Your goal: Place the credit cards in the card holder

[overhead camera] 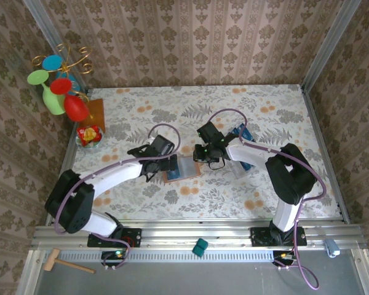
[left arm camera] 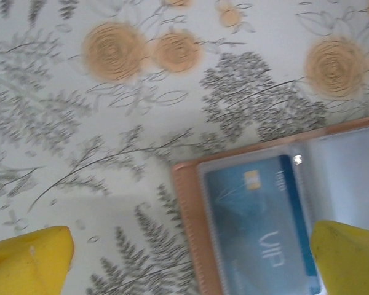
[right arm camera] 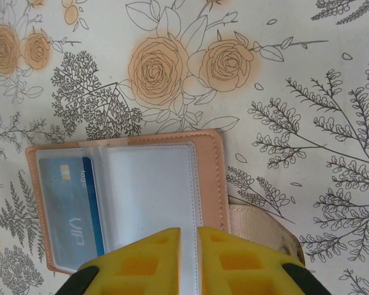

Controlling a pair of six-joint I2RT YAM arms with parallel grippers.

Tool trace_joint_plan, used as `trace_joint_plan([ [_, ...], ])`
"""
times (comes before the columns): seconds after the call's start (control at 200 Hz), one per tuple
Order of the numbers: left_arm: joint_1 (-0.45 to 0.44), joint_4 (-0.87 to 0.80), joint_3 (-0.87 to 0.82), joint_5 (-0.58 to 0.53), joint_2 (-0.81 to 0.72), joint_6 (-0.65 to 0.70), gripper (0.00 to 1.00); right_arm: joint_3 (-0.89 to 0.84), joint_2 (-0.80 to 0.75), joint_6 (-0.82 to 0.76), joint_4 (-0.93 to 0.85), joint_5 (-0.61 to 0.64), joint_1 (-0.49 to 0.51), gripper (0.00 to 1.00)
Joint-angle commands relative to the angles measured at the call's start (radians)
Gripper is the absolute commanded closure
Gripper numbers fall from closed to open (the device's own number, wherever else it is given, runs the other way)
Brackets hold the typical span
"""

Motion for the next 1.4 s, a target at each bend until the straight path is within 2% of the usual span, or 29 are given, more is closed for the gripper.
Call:
trace_joint_plan([
  [0.0,-0.028,-0.002,0.057,-0.018,0.064,0.032,0.0,0.01,0.014,-0.016,0.013,-0.041,-0.003,0.83],
  [0.52,-0.06,-0.004,0.143,-0.06,0.245,0.061,0.0,-0.042,0.046,0.007,0.068,-0.07,-0.004,0.84],
  [0.86,-0.059,0.023,0.081,-0.075,0.253,0.05,0.0,-0.076,0.044,0.048,0.124,-0.123,-0.011,0.83],
  [1.115,-0.059,0.049,0.051,-0.073,0.254,0.04,0.0,-0.1,0.059,0.078,0.165,-0.152,-0.018,0.79],
  [1.395,-0.06,0.068,0.035,-0.07,0.254,0.038,0.0,-0.115,0.082,0.095,0.195,-0.175,-0.02,0.8],
])
